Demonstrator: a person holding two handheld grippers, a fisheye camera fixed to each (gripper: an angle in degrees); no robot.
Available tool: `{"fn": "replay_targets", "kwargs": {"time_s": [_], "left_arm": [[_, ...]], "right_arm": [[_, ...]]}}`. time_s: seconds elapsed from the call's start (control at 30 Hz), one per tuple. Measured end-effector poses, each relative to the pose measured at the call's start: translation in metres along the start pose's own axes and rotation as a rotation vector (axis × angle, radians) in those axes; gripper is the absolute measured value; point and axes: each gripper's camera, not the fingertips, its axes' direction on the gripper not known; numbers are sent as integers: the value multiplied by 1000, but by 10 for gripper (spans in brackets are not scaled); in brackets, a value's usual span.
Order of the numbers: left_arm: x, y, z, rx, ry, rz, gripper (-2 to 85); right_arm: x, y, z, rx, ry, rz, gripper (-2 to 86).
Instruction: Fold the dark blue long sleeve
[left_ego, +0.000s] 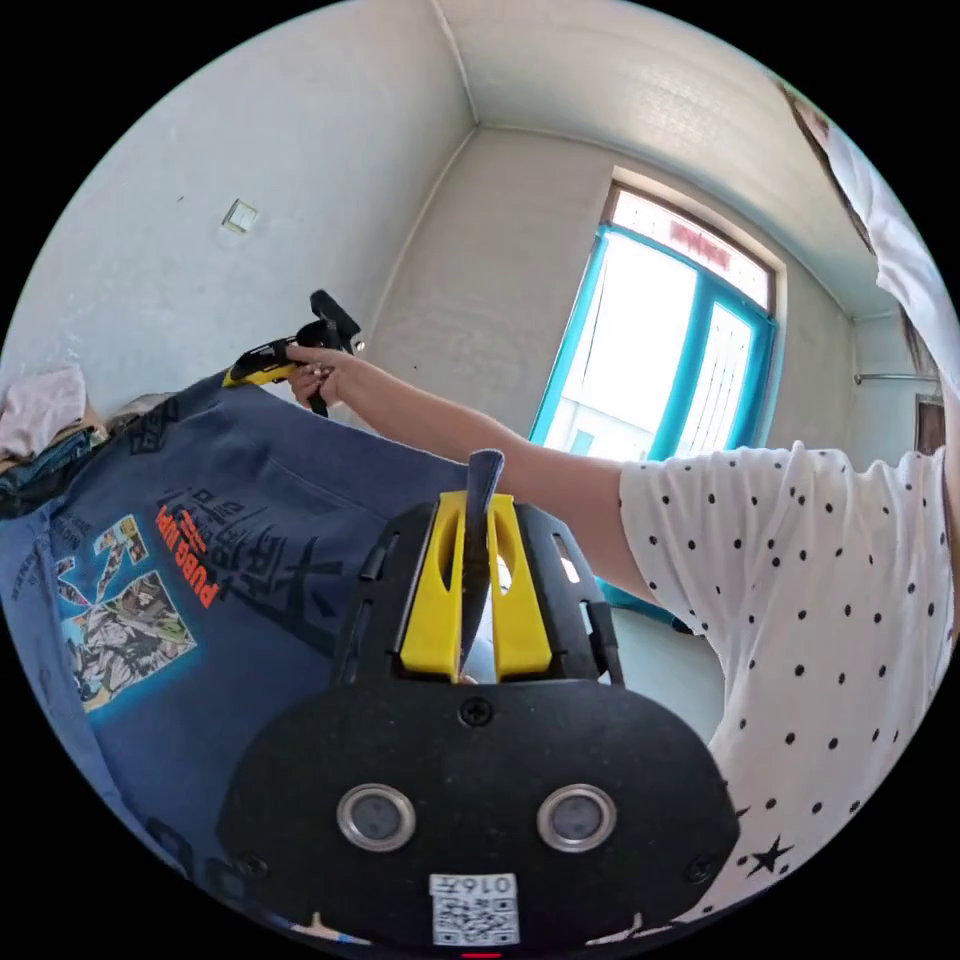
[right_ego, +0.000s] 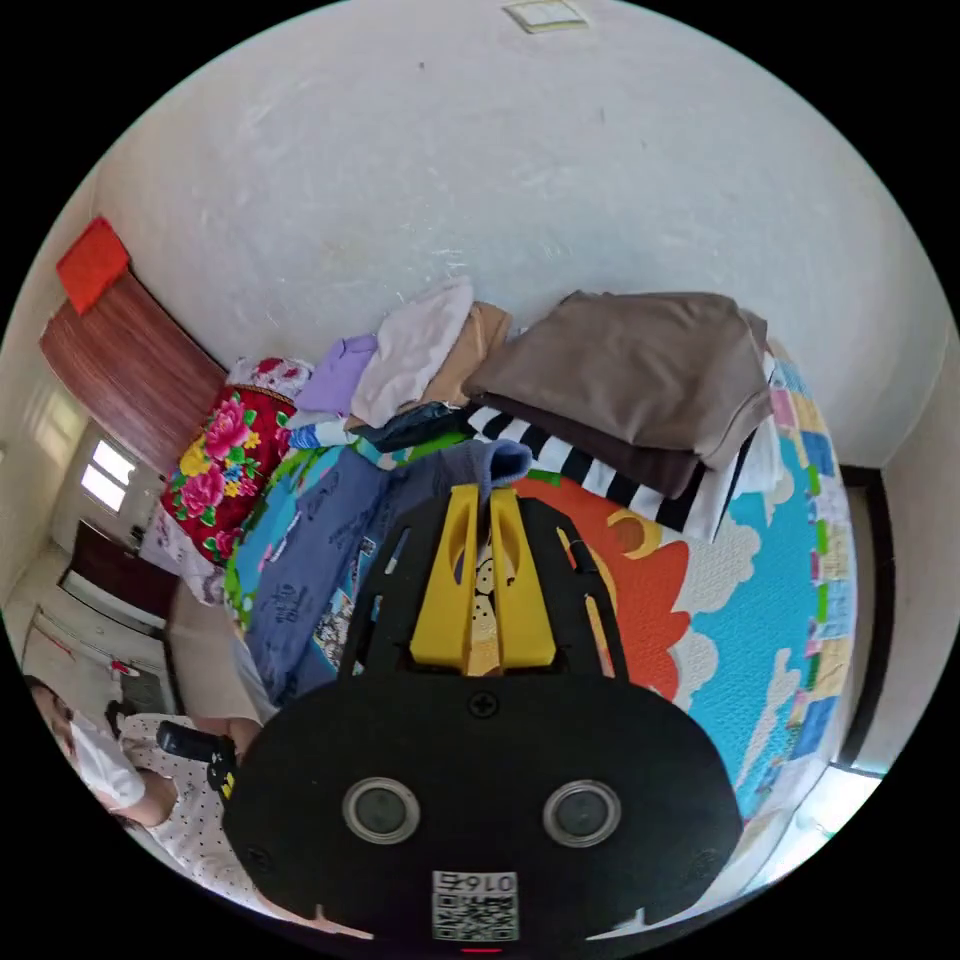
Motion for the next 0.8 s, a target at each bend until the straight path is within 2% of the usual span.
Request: {"fn": "replay_targets", "kwargs": {"time_s": [0.03,0.1,0.2,0.27,0.3,0.33,0.57,0.8], "left_arm": [[2,4,7,-17,-4,-27,5],[7,9,18,-68,-6,-51,4],[22,13,8,-35,-77,-49,3],[31,15,-6,39,-102,-26,3],[31,15,-12,45,-95,-40,3],[31,15,-17,26,-62,-60,2],[36,29,-57,56,-36,-88,2],[42,40,-158,195,-101,15,-4]], "right_arm": [[-12,-9,21,-122,124,49,4],[-42,-15,43,-177,220,-17,3],[-78,-15,60,-89,77,-70,3],[-83,-19,83,-135,227,14,3],[-87,-19,103,-214,354,32,3],[-91,-19,119,-254,395,36,3],[-124,-13,155,-206,304,60,4],[-209,-29,169,-69,113,-14,4]]}}
